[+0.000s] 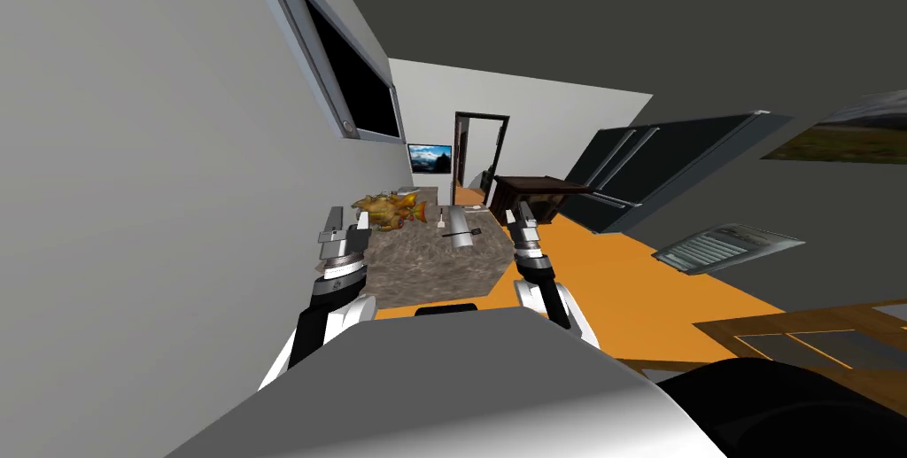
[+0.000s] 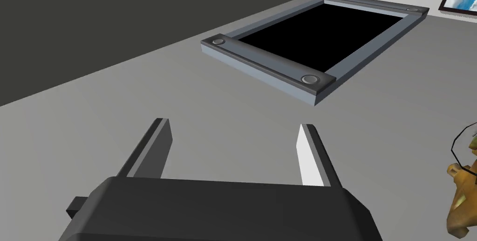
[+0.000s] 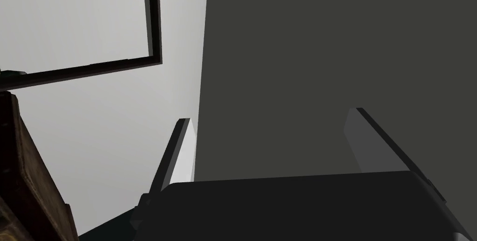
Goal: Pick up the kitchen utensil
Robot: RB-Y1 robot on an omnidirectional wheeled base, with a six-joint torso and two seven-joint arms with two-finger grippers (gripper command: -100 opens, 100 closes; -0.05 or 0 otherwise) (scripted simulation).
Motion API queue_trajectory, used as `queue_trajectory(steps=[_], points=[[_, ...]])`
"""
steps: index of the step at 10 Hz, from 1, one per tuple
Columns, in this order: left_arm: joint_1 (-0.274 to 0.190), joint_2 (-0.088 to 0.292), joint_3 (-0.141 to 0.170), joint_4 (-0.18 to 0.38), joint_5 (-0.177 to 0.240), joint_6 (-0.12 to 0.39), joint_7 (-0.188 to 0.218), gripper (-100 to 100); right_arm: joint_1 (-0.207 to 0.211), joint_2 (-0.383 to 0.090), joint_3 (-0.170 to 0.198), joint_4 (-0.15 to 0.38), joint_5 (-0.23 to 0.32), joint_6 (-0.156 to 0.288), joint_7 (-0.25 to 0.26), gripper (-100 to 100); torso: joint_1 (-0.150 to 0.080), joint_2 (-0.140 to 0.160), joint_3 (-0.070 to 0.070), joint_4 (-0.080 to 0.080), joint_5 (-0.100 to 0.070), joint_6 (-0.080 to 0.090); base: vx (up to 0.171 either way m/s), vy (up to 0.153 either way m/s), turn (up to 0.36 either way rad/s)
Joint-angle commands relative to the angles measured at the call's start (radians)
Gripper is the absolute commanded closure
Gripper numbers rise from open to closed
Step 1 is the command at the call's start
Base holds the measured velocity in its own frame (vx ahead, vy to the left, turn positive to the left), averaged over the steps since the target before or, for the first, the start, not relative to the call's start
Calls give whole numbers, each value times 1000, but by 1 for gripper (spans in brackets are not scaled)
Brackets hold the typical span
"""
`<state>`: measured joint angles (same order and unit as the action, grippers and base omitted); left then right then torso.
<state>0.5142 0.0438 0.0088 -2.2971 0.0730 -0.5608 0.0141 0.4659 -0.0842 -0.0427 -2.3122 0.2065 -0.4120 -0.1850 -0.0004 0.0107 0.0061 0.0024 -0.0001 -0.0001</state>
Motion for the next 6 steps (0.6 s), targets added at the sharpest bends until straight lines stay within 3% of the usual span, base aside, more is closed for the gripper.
queue_trajectory(steps=[1,2,3,6], points=[[0,0,0,0,0,0,0,0,-49,-35,10,28,50,-7,-19,-100,0,0,0,0,0,0,-179,-9,-41],[0,0,0,0,0,0,0,0,-49,-35,10,28,60,-7,-19,-100,0,1,0,0,0,0,-119,1,-18],[0,0,0,0,0,0,0,0,-80,-51,21,50,99,-17,-30,-100,0,-2,-1,0,0,0,-46,-17,-66],[0,0,0,0,0,0,0,0,-116,-65,34,75,153,-29,-41,-100,-1,-10,-5,-2,0,0,-10,-14,-41]])
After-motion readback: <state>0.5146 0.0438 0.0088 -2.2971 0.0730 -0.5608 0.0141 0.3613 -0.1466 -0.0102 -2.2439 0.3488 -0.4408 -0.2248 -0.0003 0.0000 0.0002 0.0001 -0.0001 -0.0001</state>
